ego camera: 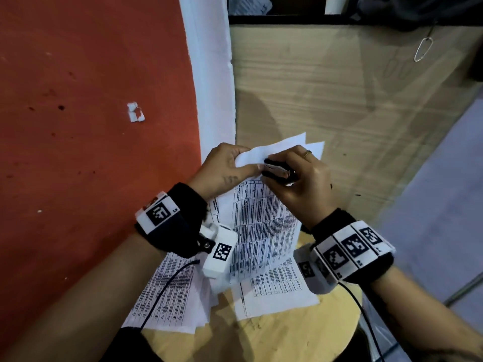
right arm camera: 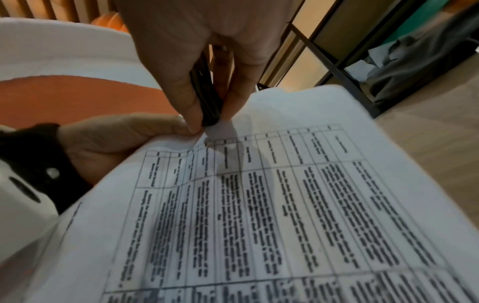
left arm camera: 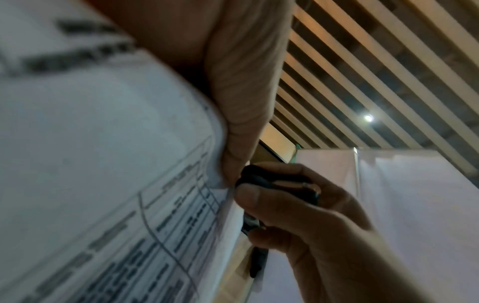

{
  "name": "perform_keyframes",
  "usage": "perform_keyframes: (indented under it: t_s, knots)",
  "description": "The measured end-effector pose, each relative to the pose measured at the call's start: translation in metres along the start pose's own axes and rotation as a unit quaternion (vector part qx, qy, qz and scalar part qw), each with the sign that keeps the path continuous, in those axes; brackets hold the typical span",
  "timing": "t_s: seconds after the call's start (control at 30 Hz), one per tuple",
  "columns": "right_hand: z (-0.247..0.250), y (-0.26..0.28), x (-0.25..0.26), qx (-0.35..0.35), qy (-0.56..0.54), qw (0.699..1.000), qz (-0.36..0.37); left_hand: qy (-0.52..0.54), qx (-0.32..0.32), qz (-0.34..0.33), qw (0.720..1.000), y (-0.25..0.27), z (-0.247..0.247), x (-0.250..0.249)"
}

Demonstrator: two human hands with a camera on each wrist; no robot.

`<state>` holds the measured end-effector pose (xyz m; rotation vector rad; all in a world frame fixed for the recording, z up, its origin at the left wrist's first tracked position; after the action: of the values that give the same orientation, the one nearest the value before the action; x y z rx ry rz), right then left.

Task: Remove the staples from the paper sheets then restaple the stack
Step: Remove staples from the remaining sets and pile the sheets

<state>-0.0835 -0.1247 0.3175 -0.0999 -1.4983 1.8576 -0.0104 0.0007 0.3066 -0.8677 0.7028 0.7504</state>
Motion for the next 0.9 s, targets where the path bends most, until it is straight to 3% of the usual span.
perform_keyframes:
  t_s: [0.2, 0.33, 0.4, 0.47, 0.57, 0.67, 0.77, 0.9]
  knots:
    - [0.005, 0.002, -0.007, -0.047, -0.079, 0.992, -0.083, 0.087, 0.050, -0.014, 0.995, 0.005, -0.008, -0.003]
    - [0.008, 0.005, -0.008, -0.084, -0.030, 0.992, -0.085, -0.056, -0.054, -0.038, 0.996, 0.001, 0.003, -0.002]
    - [0.020, 0.004, -0.013, -0.109, 0.023, 0.990, -0.084, -0.173, -0.129, -0.054, 0.975, 0.005, 0.014, -0.004]
    - [0.031, 0.005, -0.022, -0.115, 0.043, 0.988, -0.093, -0.205, -0.158, -0.050, 0.965, 0.008, 0.025, -0.003]
    - [0.032, 0.016, -0.039, -0.090, 0.065, 0.986, -0.123, -0.222, -0.138, -0.042, 0.964, 0.009, 0.028, -0.001]
    - [0.026, 0.034, -0.064, -0.055, 0.077, 0.973, -0.210, -0.223, -0.121, -0.027, 0.967, 0.004, 0.029, 0.004]
    - [0.019, 0.052, -0.088, 0.022, 0.090, 0.948, -0.305, -0.207, -0.111, -0.019, 0.972, 0.001, 0.029, 0.005]
    - [0.015, 0.065, -0.104, 0.085, 0.027, 0.925, -0.370, -0.178, -0.076, -0.018, 0.981, -0.003, 0.032, 0.011]
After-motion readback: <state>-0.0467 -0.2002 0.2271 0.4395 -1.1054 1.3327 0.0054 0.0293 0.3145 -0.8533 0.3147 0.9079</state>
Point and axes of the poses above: each hand's wrist, its own y-axis away from the middle knuckle, its own z-axis out of the back of the hand, x = y × z, the point moved 7 cm from there along -y, towards the middle knuckle, and after that the axes turned 8 degrees about -y, right-handed, at the moved point
